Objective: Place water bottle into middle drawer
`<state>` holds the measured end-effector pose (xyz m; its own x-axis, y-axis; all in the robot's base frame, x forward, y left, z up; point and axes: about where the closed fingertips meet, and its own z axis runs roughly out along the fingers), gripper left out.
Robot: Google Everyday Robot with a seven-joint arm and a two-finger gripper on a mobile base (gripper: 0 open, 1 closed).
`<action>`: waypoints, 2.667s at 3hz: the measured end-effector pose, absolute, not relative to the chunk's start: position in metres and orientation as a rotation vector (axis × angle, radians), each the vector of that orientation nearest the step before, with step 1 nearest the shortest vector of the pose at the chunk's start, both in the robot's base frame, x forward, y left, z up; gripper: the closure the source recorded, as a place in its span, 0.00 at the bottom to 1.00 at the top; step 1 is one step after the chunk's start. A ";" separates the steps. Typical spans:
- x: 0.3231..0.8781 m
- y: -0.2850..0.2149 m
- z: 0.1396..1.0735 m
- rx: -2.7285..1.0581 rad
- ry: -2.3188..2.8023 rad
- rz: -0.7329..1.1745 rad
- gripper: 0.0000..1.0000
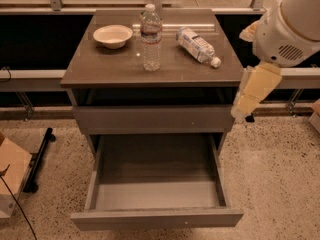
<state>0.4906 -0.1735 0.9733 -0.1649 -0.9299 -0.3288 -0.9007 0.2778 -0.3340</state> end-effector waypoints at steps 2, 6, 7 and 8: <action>0.567 -0.153 0.963 -1.574 2.040 -0.062 0.00; 0.625 -0.105 0.948 -1.367 2.003 0.066 0.00; 0.652 -0.083 0.943 -1.308 1.979 0.128 0.00; 0.673 -0.061 0.939 -1.275 1.964 0.179 0.00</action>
Offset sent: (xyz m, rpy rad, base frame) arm 0.1250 0.0264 -0.0234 0.1004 -0.0635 -0.0350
